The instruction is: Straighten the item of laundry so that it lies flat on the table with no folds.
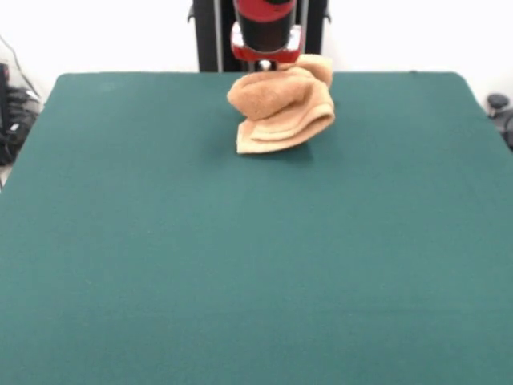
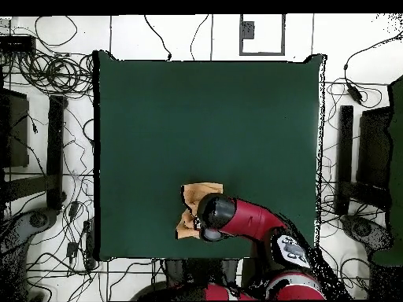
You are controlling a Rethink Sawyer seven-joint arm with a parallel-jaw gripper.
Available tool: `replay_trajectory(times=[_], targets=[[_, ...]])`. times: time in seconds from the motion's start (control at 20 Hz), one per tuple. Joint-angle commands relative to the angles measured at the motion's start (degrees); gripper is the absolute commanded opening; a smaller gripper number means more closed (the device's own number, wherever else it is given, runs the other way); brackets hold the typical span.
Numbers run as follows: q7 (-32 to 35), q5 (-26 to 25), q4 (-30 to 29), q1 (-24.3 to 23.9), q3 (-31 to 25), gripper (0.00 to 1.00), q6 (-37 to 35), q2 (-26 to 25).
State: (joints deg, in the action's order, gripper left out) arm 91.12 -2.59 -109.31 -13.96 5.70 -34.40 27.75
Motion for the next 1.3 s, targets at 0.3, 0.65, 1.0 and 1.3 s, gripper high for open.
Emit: replay_trajectory(times=[0.3,0.65,1.0,1.3], targets=[[14.1,-11.0,5.0,16.4,17.2,0.0,50.6,-4.4],[9.8,-2.5,3.4,24.3,25.5,0.0,64.6,-9.1],[7.1,0.7,5.1,24.9,26.0,0.0,69.9,-11.0],[5.8,2.1,5.5,26.0,27.1,0.0,77.0,-12.2]])
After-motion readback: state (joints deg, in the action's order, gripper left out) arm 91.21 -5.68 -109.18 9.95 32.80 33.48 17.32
